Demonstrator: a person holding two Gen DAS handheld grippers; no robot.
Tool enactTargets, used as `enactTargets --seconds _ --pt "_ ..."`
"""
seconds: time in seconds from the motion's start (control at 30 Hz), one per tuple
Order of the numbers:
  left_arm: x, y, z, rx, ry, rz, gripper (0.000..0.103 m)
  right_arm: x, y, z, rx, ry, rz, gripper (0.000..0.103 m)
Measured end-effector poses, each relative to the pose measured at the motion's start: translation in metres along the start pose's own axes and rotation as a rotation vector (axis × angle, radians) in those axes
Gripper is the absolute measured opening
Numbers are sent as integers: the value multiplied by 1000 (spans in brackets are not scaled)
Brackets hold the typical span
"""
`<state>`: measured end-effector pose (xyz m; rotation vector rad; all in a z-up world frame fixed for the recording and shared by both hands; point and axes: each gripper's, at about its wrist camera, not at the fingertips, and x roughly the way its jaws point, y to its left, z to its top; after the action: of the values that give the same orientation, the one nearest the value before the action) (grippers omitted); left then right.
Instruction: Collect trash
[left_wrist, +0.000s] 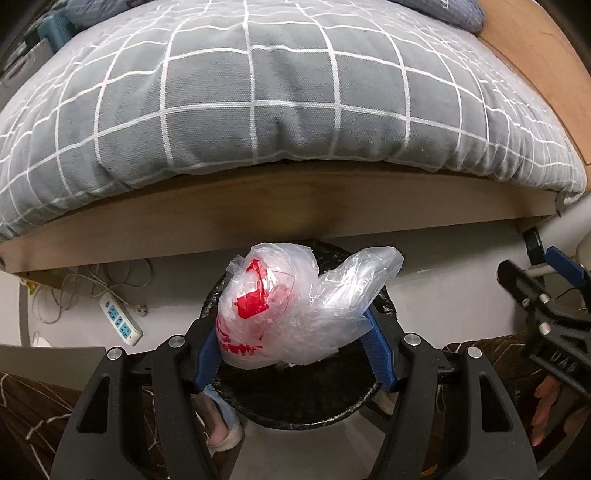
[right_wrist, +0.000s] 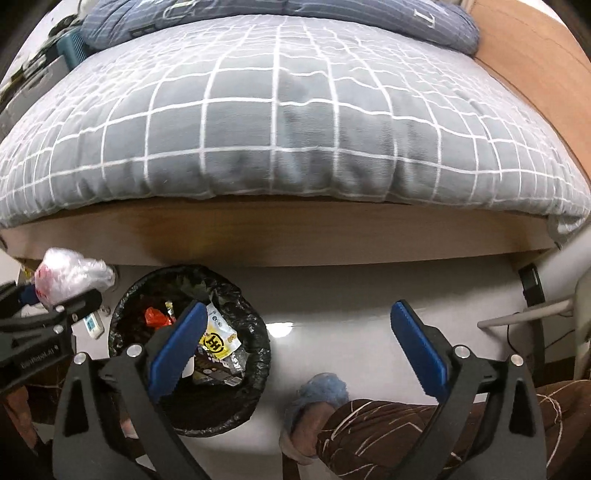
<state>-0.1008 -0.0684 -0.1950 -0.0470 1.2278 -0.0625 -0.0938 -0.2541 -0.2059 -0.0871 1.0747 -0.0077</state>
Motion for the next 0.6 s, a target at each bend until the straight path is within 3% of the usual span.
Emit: enactTargets --seconds 0.23,0.5,0.6 --pt "8 3 -9 -1 -13 22 70 -3 6 3 -10 -7 2 95" --pt "-5 19 -10 -29 -61 50 96 -11 16 8 -19 -21 13 95" --pt "-17 24 -10 -47 -81 59 97 -20 27 16 -39 -47 25 95"
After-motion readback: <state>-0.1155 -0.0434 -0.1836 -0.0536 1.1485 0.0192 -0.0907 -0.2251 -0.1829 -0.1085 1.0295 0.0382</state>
